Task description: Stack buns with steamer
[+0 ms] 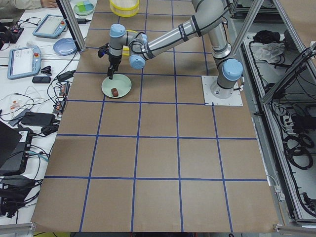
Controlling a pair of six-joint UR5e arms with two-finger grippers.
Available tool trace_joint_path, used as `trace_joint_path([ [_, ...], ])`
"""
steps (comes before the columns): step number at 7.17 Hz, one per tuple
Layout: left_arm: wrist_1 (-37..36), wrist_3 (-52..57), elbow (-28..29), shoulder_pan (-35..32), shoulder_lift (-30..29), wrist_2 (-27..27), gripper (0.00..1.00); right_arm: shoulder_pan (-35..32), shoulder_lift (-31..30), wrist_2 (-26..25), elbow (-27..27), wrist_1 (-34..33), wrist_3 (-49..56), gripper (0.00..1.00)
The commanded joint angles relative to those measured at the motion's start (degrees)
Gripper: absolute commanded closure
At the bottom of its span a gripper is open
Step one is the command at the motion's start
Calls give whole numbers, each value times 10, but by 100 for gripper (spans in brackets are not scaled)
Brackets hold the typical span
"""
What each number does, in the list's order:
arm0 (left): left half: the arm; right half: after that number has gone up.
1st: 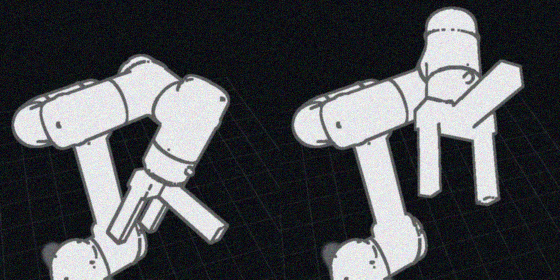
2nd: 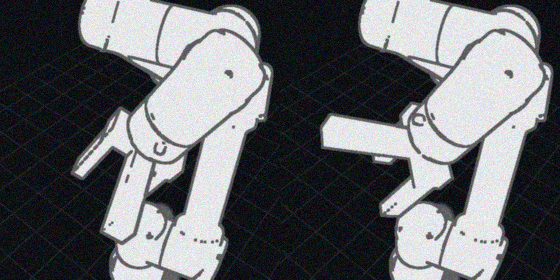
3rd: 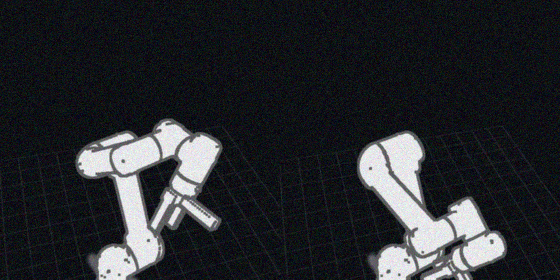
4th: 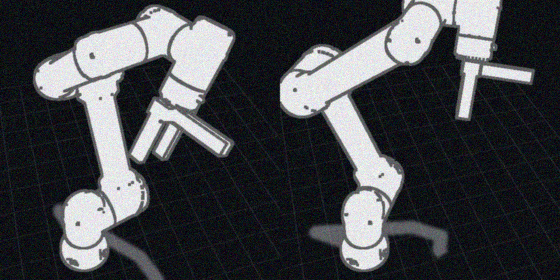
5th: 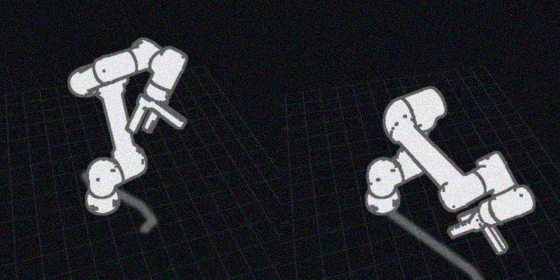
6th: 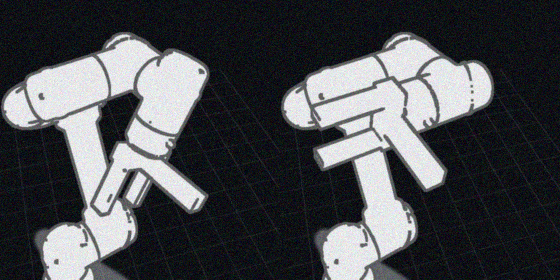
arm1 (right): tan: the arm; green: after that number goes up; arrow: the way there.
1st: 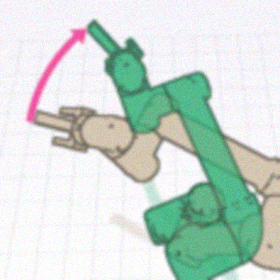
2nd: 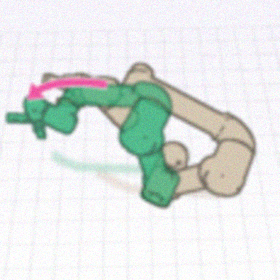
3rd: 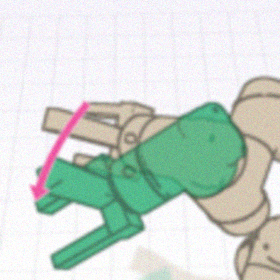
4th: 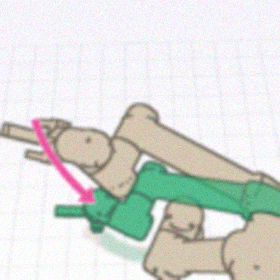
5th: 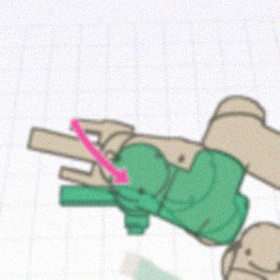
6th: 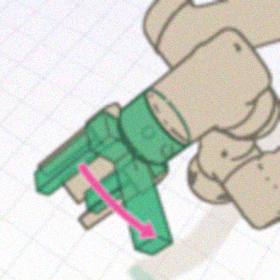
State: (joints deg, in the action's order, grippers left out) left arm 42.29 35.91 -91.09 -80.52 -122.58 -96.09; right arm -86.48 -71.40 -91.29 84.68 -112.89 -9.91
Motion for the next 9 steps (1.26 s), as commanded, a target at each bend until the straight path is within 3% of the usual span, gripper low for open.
trace_joint_path([
  [1,-29,78,-13,16,-20,0,11,-31,3,4,30,6,-65,100],
  [2,-29,82,-15,17,-27,-1,11,-48,4,3,37,5,-69,100],
  [3,-29,94,-15,22,-35,0,24,-88,5,2,36,-6,-109,100],
  [4,-29,105,-15,26,-39,0,51,-99,13,2,36,-7,-122,100],
  [5,-30,103,-13,26,-40,1,90,-99,33,2,36,-17,-119,100],
  [6,-30,95,-5,26,-39,3,100,-99,55,2,35,-69,-119,100],
  [8,-30,-38,-1,24,-22,14,100,-99,86,2,33,-102,-122,100],
  [9,-29,-110,4,21,-7,50,100,-99,86,2,35,-102,-120,100],
])
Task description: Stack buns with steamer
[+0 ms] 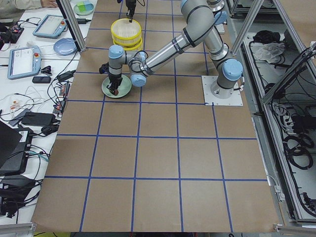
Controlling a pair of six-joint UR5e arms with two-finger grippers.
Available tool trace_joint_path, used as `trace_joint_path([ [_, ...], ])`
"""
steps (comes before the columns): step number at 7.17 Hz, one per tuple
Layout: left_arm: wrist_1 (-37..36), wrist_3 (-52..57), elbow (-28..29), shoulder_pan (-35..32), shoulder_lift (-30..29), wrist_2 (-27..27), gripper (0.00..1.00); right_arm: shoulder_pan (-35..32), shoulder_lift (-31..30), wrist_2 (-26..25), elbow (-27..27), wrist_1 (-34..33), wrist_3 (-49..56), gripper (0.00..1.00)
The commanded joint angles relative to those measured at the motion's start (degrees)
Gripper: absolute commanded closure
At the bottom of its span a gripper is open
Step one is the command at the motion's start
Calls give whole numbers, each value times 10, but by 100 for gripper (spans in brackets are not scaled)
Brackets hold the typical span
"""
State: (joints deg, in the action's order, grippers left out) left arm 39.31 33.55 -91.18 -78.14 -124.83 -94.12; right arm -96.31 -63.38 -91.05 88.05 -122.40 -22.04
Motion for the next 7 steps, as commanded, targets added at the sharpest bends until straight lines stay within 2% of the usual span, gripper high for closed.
trace_joint_path([
  [1,2,-189,6,-13,34,50,100,-4,3,1,2,-2,-5,100],
  [4,29,-442,6,-115,90,44,100,-5,-2,2,4,19,-8,100],
  [6,32,-624,6,-164,102,50,100,-5,-1,3,5,17,-24,100],
  [7,34,-681,5,-192,102,50,100,-5,-1,3,5,16,-24,100],
])
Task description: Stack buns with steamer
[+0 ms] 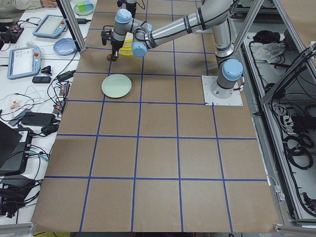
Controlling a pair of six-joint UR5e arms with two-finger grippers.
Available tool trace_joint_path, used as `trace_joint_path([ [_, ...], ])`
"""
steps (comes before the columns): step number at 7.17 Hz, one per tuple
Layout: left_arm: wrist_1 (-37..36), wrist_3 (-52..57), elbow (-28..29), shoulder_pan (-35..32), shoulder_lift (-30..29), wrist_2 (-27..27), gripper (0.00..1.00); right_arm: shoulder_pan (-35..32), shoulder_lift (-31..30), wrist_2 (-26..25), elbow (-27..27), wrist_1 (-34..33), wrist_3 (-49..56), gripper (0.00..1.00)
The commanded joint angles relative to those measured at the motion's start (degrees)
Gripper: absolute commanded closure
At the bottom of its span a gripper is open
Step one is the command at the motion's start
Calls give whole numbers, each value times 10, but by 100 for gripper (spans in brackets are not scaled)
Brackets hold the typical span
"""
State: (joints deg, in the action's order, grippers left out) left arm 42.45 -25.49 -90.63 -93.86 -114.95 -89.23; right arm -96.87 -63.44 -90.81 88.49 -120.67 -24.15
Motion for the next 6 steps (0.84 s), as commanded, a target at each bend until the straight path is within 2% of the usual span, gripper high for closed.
trace_joint_path([
  [1,10,-143,-1,-52,3,13,100,-1,0,4,0,-1,-6,100],
  [2,11,-228,0,-53,10,81,100,-2,-1,12,0,0,-14,100],
  [3,10,-283,0,-55,10,102,100,-7,-1,12,0,0,-19,100],
  [5,4,-339,-1,-82,5,101,100,-7,1,11,0,-4,-15,100],
  [6,2,-360,-1,-85,0,101,99,-7,1,11,0,-11,-18,84],
])
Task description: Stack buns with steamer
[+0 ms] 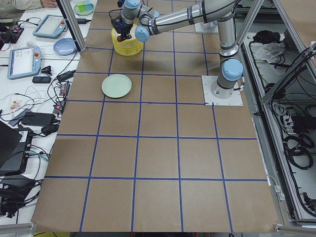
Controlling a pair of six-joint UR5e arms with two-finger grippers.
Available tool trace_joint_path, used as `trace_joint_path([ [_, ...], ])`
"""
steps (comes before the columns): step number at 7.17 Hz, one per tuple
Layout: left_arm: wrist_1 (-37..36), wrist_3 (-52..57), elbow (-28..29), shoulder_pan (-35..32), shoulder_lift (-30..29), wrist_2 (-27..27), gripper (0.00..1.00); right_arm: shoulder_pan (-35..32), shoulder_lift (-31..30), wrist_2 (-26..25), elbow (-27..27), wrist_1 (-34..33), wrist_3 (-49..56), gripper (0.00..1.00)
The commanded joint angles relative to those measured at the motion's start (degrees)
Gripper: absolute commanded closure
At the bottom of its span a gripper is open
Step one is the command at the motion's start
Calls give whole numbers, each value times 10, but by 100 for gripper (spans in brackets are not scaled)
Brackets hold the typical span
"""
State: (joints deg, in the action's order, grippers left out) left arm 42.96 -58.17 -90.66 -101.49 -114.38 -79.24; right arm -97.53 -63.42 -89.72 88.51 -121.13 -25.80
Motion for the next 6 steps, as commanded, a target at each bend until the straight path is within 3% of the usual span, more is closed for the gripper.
trace_joint_path([
  [1,-7,-36,-1,-11,-9,3,79,0,0,0,0,-6,3,43],
  [2,-6,-44,-1,-14,-9,26,50,1,0,0,0,-9,6,5],
  [3,-7,-68,-1,-15,-9,36,12,1,-1,-2,0,-7,8,0],
  [4,-6,-64,0,-15,-9,37,0,4,-8,-5,-2,-5,14,0],
  [5,-5,-62,0,-15,-9,51,0,16,-41,-7,-5,4,55,0],
  [6,-5,-66,0,-15,-9,57,0,36,-83,-7,-6,54,83,0],
])
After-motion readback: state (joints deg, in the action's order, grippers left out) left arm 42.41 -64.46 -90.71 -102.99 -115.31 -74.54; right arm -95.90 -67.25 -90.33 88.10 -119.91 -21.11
